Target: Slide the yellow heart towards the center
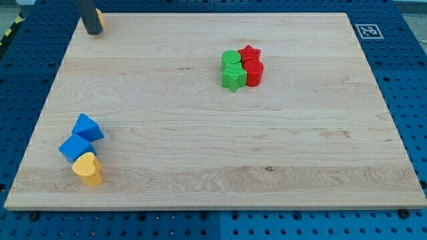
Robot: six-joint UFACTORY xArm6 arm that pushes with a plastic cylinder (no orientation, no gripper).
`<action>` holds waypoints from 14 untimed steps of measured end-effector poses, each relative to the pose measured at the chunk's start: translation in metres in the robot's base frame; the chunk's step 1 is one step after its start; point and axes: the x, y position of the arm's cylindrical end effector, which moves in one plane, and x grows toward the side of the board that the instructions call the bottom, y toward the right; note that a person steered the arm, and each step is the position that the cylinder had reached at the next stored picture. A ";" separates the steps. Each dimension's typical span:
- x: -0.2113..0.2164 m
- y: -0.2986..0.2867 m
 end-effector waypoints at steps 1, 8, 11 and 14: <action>0.058 0.000; 0.235 -0.050; 0.340 -0.033; 0.340 0.126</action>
